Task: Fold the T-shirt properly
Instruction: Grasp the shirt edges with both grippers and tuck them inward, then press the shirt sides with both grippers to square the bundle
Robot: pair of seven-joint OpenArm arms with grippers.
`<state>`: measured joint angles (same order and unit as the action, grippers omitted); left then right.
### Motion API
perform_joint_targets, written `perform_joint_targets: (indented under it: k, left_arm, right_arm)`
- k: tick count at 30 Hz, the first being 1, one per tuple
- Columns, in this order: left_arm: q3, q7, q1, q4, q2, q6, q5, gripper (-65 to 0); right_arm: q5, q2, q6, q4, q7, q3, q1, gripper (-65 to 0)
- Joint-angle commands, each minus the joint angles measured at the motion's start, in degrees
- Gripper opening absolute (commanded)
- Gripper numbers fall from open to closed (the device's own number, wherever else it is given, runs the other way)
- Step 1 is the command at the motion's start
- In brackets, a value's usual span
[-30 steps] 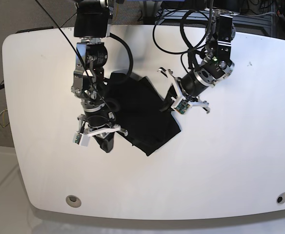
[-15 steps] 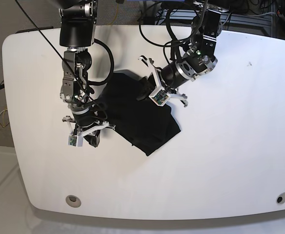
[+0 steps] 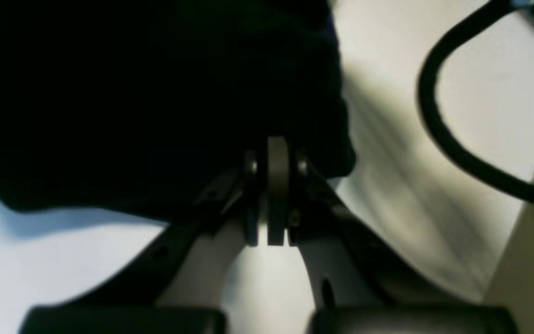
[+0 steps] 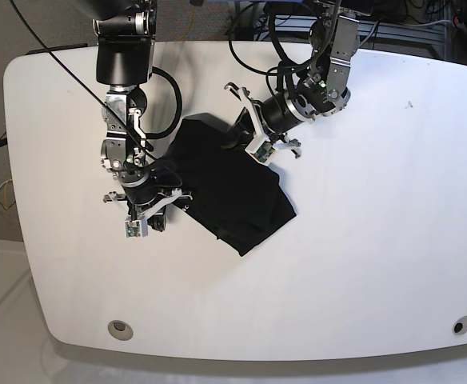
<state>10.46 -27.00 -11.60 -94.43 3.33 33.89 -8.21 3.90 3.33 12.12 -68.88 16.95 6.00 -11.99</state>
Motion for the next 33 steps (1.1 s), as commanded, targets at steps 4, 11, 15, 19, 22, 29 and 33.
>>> perform_joint_targets:
  k: [4, 11, 15, 19, 22, 29, 33]
  left_arm:
    - [-2.06, 1.73, 0.74, 1.2, 0.23, -0.09, -1.33, -65.0]
    - [-4.96, 1.82, 0.91, 1.99, -0.83, 0.09, -1.42, -65.0]
    - [-5.49, 1.82, 2.41, 2.17, -3.38, 0.09, -1.59, -65.0]
    - [-6.02, 1.91, 2.94, 2.17, -4.7, 0.18, -1.68, -65.0]
    - [-8.04, 1.91, 3.9, 2.17, -4.87, 0.18, -1.68, -65.0]
    - [-10.59, 1.91, 5.57, 4.02, -4.96, 1.06, -1.68, -65.0]
    - [-11.03, 1.91, 6.89, 5.33, -4.96, 2.9, -1.68, -65.0]
  right_arm:
    - [-3.24, 0.23, 1.64, -0.88, -0.2, 0.11, -1.07, -65.0]
    - [-3.59, 0.84, 1.9, -1.93, 4.1, 0.2, 0.78, -65.0]
    - [-3.59, 1.28, 1.9, -5.18, 4.46, 0.11, 3.15, -65.0]
    - [-3.59, 1.28, 1.81, -7.56, 4.72, 0.11, 5.61, -65.0]
    - [-3.51, 1.19, 1.81, -8.79, 6.3, 0.11, 7.2, -65.0]
    - [-3.59, -0.74, 1.37, -11.87, 7.53, 0.2, 10.71, -65.0]
    - [-3.59, -1.36, 1.11, -14.15, 7.8, 0.2, 12.82, -65.0]
